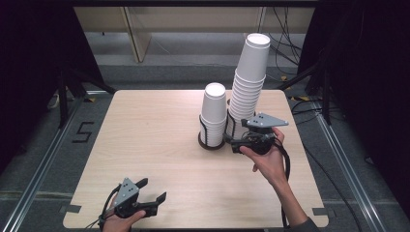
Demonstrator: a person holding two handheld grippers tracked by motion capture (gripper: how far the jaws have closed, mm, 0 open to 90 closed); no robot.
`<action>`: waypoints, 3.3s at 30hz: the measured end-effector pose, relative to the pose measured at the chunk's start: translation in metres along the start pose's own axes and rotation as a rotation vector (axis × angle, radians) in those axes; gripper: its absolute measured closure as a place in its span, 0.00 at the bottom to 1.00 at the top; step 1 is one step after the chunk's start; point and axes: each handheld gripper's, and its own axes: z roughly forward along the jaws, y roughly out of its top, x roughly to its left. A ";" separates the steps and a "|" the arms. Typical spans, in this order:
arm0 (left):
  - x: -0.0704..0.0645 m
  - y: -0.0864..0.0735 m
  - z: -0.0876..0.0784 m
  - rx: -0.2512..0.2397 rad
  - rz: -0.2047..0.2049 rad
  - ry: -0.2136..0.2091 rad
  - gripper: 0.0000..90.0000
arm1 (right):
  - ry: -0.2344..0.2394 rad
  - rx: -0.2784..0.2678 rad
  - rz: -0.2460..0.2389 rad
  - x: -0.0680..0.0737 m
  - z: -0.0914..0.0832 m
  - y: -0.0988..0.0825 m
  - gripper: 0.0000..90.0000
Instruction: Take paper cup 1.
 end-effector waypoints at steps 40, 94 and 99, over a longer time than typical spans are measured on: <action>-0.003 0.000 0.001 0.003 0.007 -0.010 0.16 | -0.095 -0.025 0.103 -0.001 0.066 0.058 0.18; -0.005 -0.001 0.002 0.018 0.019 -0.022 0.16 | -0.219 -0.176 0.133 0.008 0.034 0.128 0.23; -0.005 -0.001 0.002 0.024 0.020 -0.013 0.16 | -0.168 -0.189 0.103 0.014 0.011 0.129 0.23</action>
